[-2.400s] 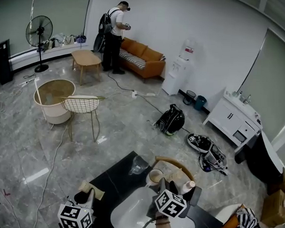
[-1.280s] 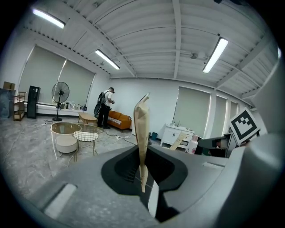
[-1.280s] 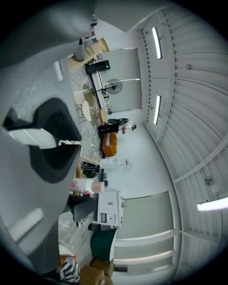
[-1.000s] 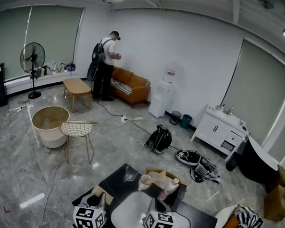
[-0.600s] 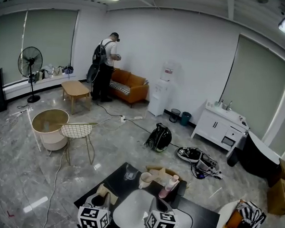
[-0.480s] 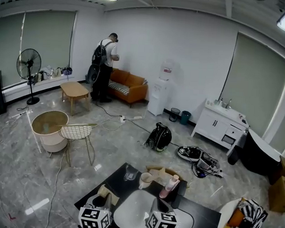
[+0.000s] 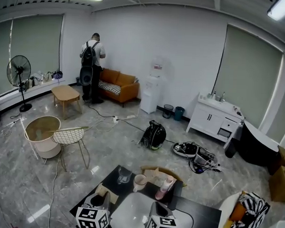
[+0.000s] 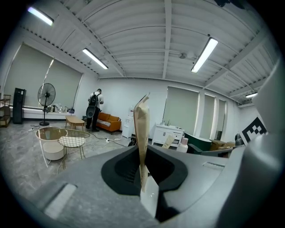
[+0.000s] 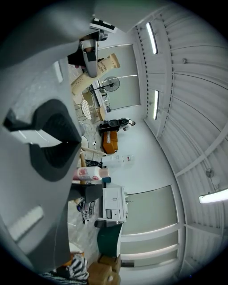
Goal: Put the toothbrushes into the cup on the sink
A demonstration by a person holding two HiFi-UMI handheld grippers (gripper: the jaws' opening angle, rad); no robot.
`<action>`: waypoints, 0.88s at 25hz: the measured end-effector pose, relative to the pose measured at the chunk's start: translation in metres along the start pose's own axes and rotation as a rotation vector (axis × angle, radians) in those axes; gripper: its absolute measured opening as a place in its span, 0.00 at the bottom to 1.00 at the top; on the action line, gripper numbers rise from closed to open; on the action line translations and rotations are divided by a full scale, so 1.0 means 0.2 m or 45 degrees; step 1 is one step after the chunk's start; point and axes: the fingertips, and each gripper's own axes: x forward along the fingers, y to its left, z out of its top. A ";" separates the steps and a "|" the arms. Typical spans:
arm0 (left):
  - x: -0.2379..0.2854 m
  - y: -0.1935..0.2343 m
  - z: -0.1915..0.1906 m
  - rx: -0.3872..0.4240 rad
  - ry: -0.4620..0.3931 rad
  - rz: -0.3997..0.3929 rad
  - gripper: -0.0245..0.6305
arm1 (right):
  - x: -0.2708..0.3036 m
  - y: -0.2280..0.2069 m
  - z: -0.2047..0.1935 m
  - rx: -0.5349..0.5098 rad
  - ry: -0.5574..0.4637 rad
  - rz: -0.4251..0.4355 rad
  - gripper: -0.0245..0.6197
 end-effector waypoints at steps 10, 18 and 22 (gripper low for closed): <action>0.17 0.01 0.11 0.024 -0.023 -0.033 0.10 | 0.06 -0.07 0.01 0.024 0.013 -0.026 0.04; 0.31 0.04 0.17 0.024 -0.038 -0.039 0.10 | 0.17 -0.08 -0.01 0.034 0.049 -0.028 0.04; 0.36 0.09 0.19 0.016 -0.048 -0.042 0.10 | 0.22 -0.06 -0.02 0.040 0.063 -0.035 0.04</action>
